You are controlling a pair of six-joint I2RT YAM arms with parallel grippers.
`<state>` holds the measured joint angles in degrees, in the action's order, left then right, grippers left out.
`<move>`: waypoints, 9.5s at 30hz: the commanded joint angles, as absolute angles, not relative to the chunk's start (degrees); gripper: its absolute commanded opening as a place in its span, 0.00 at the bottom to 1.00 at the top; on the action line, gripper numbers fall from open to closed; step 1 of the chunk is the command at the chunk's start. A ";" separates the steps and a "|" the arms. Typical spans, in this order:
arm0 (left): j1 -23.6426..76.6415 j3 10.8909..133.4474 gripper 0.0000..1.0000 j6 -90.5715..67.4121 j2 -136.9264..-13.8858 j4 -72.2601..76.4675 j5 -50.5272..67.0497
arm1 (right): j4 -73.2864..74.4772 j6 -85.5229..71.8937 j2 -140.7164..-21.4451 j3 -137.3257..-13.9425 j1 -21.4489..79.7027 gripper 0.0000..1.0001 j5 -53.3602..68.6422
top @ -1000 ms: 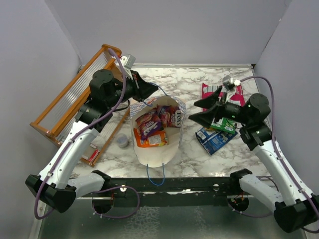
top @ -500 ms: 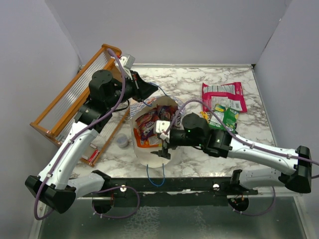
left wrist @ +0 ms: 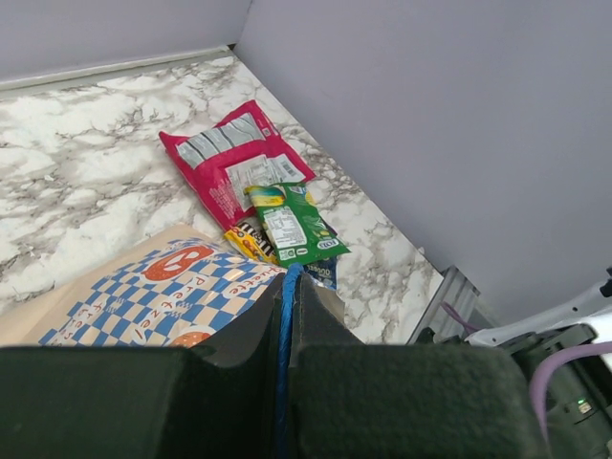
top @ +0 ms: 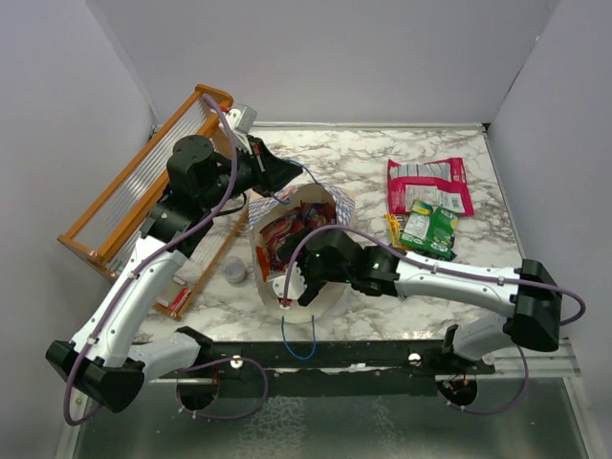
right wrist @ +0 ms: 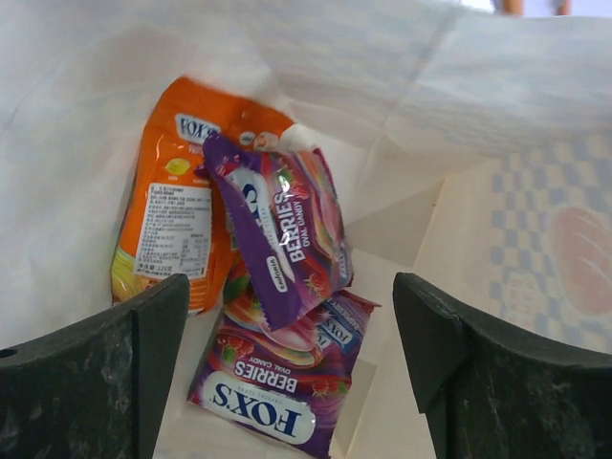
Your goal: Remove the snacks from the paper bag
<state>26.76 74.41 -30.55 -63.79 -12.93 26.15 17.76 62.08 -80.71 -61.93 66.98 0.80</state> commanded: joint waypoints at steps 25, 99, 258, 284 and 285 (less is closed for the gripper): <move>26.72 75.04 0.00 -30.76 -61.52 -11.76 27.03 | 2.46 79.68 -98.79 -60.15 62.72 0.61 -13.41; 26.72 76.11 0.00 -29.09 -64.38 -13.27 24.99 | -18.32 30.08 -57.43 -58.36 39.77 0.01 -43.78; 26.72 73.65 0.00 -30.33 -65.21 -11.61 26.21 | -23.16 42.82 -86.63 -45.91 67.41 0.01 -16.31; 26.72 73.20 0.00 -30.05 -66.24 -11.44 24.54 | -2.29 29.90 -53.53 -53.75 67.41 0.01 -9.78; 26.72 73.40 0.00 -29.95 -66.39 -11.77 24.07 | -1.28 29.47 -51.79 -53.69 67.39 0.01 -8.00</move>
